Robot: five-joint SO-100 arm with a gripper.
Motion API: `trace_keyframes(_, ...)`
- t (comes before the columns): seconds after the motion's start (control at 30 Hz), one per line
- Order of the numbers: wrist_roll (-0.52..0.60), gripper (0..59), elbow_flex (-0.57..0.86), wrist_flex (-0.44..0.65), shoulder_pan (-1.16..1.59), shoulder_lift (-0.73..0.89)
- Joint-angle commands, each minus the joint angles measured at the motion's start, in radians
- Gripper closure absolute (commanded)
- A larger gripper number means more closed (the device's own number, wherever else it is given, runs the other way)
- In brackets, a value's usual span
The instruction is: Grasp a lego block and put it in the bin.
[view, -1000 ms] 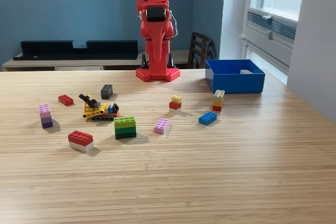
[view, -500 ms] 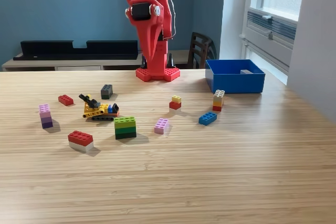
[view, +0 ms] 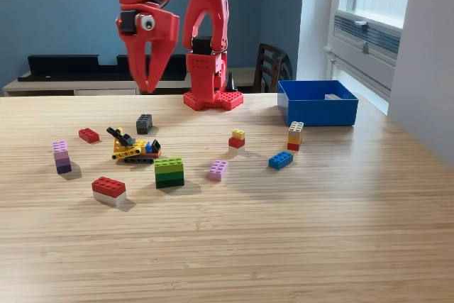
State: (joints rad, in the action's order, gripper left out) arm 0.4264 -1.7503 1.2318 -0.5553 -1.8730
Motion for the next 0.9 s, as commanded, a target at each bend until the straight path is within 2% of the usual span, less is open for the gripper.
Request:
trace_keyframes(0.03, -0.002, 38.1, 0.095, -0.051, -0.094, 0.034)
trace_keyframes(0.1, -0.006, 36.1, 0.109, -0.054, -0.12, 0.049)
trace_keyframes(0.27, -0.025, 35.1, 0.163, -0.054, -0.167, 0.083)
trace_keyframes(0.53, -0.015, 34.5, 0.212, -0.052, -0.181, 0.193)
trace_keyframes(0.9, 0.008, 34.1, 0.36, -0.052, -0.179, 0.388)
